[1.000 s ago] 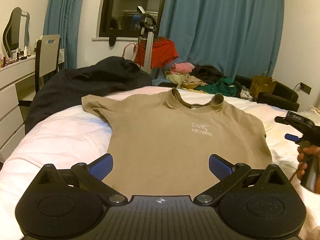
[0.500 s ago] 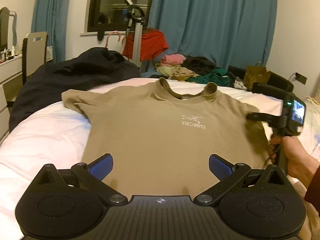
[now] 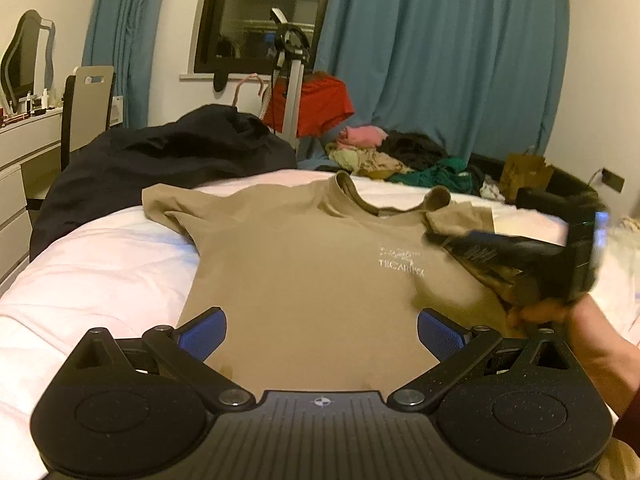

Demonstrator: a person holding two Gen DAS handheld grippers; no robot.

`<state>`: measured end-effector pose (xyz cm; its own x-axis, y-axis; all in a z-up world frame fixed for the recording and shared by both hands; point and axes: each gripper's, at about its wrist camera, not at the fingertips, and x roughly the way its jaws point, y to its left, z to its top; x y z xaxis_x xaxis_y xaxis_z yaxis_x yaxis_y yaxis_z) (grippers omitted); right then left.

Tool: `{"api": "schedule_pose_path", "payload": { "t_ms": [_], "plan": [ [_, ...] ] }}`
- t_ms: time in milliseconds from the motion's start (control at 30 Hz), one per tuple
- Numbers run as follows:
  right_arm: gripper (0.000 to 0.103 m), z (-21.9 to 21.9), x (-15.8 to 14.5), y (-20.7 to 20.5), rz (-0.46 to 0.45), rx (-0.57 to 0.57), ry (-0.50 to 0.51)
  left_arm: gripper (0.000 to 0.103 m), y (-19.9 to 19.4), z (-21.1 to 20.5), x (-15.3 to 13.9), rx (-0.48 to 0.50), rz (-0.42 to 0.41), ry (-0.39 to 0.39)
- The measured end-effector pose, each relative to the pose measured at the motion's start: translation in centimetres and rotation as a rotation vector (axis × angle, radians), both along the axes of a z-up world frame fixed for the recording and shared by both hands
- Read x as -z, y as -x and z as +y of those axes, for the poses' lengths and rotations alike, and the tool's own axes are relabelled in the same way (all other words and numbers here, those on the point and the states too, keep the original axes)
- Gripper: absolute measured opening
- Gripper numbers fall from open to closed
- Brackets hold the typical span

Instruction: Fold clothes

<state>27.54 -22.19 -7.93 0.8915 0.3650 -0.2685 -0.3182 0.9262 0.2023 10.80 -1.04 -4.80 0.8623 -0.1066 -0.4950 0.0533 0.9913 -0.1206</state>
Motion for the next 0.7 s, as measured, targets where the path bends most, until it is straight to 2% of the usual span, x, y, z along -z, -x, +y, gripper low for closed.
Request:
{"api": "schedule_pose_path", "payload": {
  "t_ms": [33,100,167,233,400,433,533,567,600,700],
  "plan": [
    [0.09,-1.3,-0.6,0.2,-0.011,0.031,-0.071,0.103,0.1,0.1,-0.1,0.001,-0.003,0.005],
    [0.089,-3.9,-1.1,-0.1,0.025,0.136,-0.158,0.103,0.1,0.0,-0.1,0.002,-0.001,0.012],
    [0.089,-6.2,-0.5,-1.0,0.087,0.236,-0.207,0.103,0.0,0.0,0.0,0.003,0.001,0.017],
    [0.09,-8.1,0.9,-1.7,0.169,0.29,-0.256,0.103,0.0,0.0,0.1,0.003,0.004,0.022],
    [0.087,-9.5,4.3,-2.1,0.308,0.277,-0.392,0.103,-0.2,-0.1,0.3,0.005,0.011,0.036],
    [0.083,-9.4,4.7,-2.0,0.327,0.264,-0.409,0.103,-0.3,-0.2,0.3,0.006,0.013,0.038],
    [0.054,-8.2,5.0,-1.6,0.349,0.234,-0.361,0.103,-0.4,-0.2,0.5,0.002,0.022,0.04],
    [0.035,-7.7,4.6,-1.3,0.333,0.238,-0.323,0.103,-0.4,-0.2,0.6,0.001,0.025,0.041],
    [0.029,-7.2,4.2,-1.0,0.316,0.243,-0.284,0.102,-0.4,-0.2,0.7,0.0,0.028,0.041],
    [0.024,-7.6,3.0,0.0,0.262,0.296,-0.225,0.103,-0.3,-0.1,0.7,-0.002,0.033,0.042]
  ]
}}
